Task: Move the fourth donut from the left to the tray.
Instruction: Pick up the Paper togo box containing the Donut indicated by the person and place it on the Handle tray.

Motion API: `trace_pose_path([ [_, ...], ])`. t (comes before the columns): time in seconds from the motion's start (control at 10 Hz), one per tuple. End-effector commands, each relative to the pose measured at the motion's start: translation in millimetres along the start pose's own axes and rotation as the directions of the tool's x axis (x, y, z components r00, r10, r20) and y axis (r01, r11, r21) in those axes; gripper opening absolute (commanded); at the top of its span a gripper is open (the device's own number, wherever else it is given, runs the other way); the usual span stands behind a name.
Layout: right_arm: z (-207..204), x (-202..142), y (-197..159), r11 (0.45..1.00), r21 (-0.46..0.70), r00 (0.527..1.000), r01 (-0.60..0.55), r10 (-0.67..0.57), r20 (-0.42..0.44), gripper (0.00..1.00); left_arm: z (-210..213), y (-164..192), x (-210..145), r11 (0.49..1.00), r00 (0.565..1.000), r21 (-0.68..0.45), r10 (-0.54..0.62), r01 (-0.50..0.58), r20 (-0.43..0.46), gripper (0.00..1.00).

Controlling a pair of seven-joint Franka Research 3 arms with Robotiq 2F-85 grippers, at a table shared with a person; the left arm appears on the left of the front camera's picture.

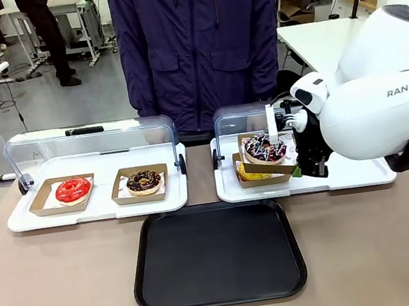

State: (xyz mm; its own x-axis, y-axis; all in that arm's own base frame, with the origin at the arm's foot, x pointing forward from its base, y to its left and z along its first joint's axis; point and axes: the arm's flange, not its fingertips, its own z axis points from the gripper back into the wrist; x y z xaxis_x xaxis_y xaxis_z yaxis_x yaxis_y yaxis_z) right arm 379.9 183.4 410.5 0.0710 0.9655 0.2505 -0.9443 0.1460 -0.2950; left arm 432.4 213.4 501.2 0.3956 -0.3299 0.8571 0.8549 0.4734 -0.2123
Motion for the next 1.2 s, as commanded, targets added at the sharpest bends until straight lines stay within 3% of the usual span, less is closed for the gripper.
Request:
trace_pose_path([
  [0.0, -1, 31, 38, 0.997, -0.056, 0.999, 0.045, -0.046, -0.023, 0.02, 1, -1, 0, 1.000, 1.000, -0.009, -0.002, 0.002, -0.009, 1.00],
  [0.4, -14, 78, 94, 0.997, -0.010, 0.997, 0.071, -0.071, -0.035, 0.02, 1, -1, 0, 1.000, 1.000, -0.009, -0.002, 0.002, -0.009, 1.00],
  [0.6, -23, 94, 117, 1.000, 0.007, 0.999, 0.015, -0.015, -0.028, 0.02, 1, -1, 0, 1.000, 1.000, -0.009, -0.002, 0.002, -0.009, 1.00],
  [1.1, -56, 102, 153, 0.998, 0.045, 0.998, -0.046, 0.048, -0.033, 0.02, 1, -1, 0, 1.000, 1.000, -0.009, -0.002, 0.002, -0.009, 1.00],
])
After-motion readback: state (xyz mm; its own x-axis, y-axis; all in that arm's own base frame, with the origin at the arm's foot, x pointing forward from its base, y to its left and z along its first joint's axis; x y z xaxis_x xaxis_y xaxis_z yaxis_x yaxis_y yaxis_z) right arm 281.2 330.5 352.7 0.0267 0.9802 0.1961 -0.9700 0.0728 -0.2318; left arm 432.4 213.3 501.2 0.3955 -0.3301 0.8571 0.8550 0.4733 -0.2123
